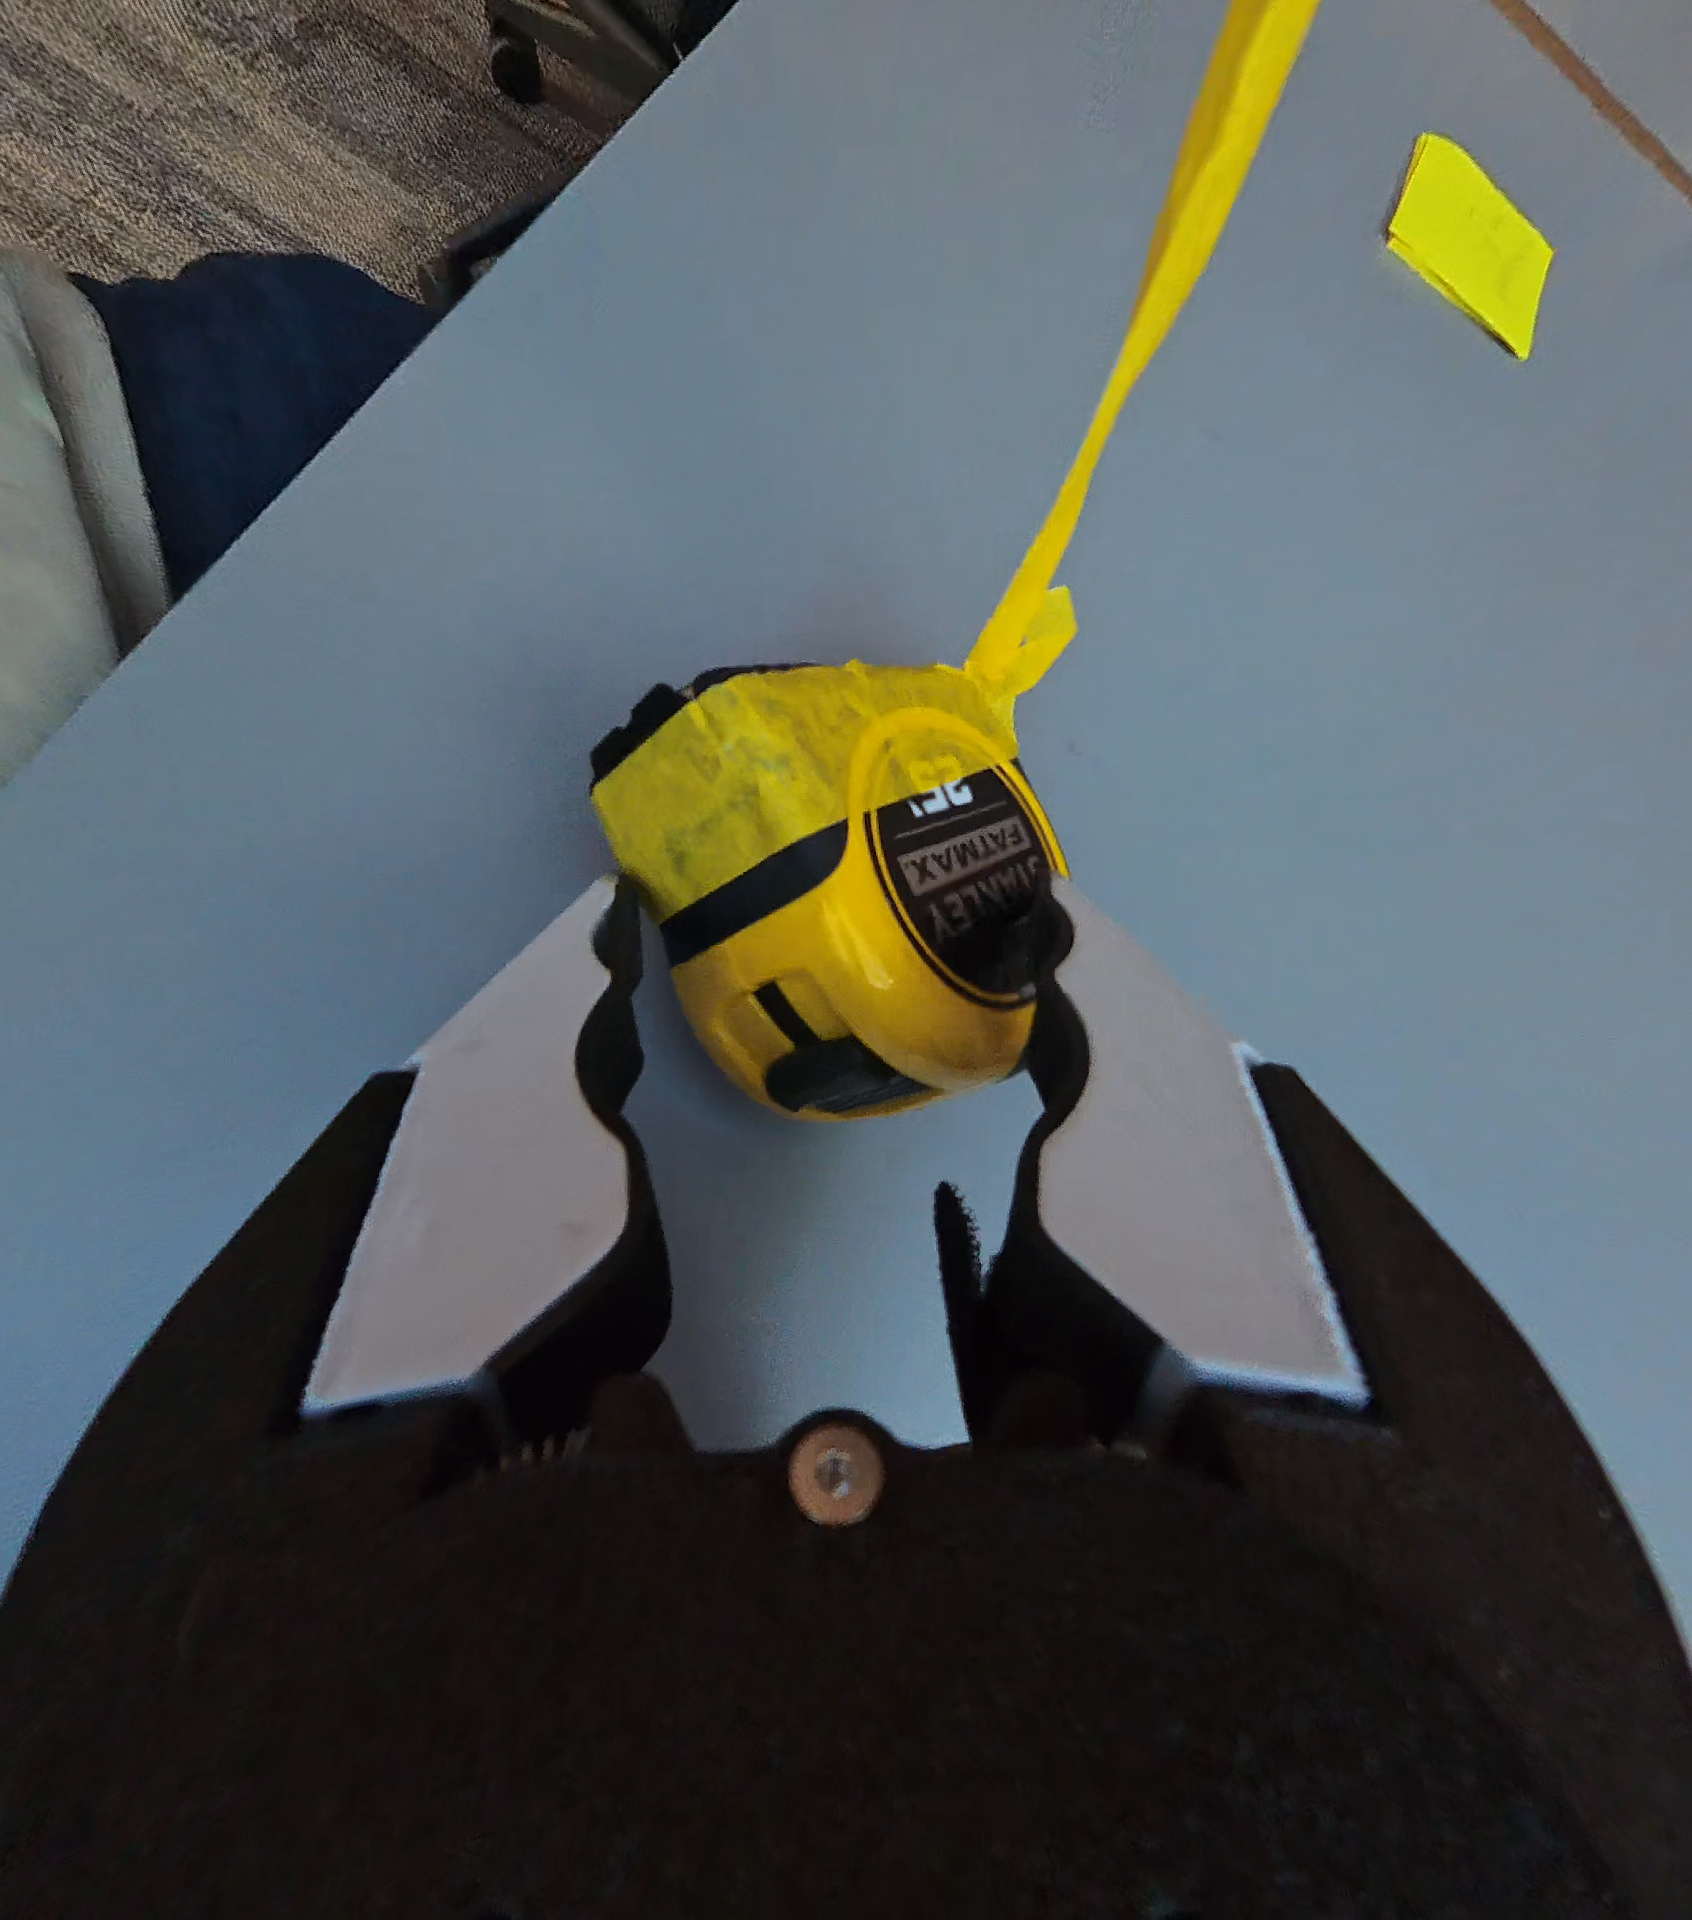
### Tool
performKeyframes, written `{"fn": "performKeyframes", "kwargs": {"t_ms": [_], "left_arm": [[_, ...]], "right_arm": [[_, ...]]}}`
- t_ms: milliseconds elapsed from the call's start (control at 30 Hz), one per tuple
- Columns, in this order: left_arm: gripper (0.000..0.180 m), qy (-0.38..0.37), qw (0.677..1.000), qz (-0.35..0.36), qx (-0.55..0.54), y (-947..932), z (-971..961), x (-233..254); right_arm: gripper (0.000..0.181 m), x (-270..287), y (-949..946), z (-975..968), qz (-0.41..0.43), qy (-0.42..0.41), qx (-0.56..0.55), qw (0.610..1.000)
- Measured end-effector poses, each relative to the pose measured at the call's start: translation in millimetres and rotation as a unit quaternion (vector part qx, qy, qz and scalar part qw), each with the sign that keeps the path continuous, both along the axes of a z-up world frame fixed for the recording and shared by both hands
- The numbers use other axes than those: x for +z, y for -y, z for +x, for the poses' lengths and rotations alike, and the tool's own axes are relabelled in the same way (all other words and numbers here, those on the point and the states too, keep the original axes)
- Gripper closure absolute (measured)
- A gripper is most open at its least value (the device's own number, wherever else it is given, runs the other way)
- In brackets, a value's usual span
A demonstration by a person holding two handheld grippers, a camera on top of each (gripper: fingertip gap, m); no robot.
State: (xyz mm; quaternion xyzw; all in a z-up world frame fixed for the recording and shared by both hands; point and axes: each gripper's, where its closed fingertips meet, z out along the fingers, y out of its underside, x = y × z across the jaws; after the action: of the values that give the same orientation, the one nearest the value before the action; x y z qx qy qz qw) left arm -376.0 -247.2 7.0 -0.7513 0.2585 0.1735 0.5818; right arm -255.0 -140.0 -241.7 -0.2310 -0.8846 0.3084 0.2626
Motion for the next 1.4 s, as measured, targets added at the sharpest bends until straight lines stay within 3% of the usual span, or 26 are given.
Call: {"fn": "performKeyframes", "kwargs": {"t_ms": [133, 267, 467, 667, 767, 933, 1067, 1267, 1333, 1400], "left_arm": [[0.180, -0.035, 0.996, -0.024, 0.080, -7.6, -51.9, -12.4], [0.180, -0.044, 0.984, -0.078, 0.154, 6.8, -108.2, -62.3], [0.180, 0.006, 0.972, -0.133, 0.191, 36.5, -135.9, -125.7], [0.180, 0.064, 0.970, -0.174, 0.158, 63.3, -108.3, -150.4], [0.180, 0.088, 0.969, -0.191, 0.131, 89.9, -81.9, -153.3], [0.180, 0.069, 0.960, -0.204, 0.180, 103.5, -98.3, -175.5], [0.180, 0.066, 0.963, -0.172, 0.194, 95.8, -111.3, -165.2], [0.180, 0.056, 0.975, -0.133, 0.169, 80.4, -103.9, -131.1], [0.180, 0.053, 0.977, -0.125, 0.167, 80.3, -101.3, -120.4], [0.180, 0.051, 0.973, -0.135, 0.179, 89.7, -100.4, -123.5]], "right_arm": [[0.111, 8.8, -10.1, -3.8, -0.101, 0.040, -0.034, 0.993], [0.127, 27.8, -35.5, -16.1, -0.226, 0.053, -0.084, 0.969], [0.128, 29.6, -38.6, -28.7, -0.254, 0.061, -0.090, 0.961], [0.130, 31.3, -40.3, -54.2, -0.283, 0.091, -0.104, 0.949], [0.128, 30.6, -36.1, -52.5, -0.275, 0.103, -0.084, 0.952], [0.126, 30.2, -34.0, -52.7, -0.241, 0.101, -0.074, 0.962], [0.116, 13.1, -34.5, -50.6, -0.144, 0.102, -0.080, 0.981], [0.116, 11.7, -22.3, -57.8, -0.032, 0.069, -0.037, 0.996], [0.117, 10.4, -29.8, -56.5, -0.051, 0.128, -0.046, 0.989], [0.118, 7.4, -41.5, -54.6, -0.125, 0.171, -0.060, 0.975]]}}
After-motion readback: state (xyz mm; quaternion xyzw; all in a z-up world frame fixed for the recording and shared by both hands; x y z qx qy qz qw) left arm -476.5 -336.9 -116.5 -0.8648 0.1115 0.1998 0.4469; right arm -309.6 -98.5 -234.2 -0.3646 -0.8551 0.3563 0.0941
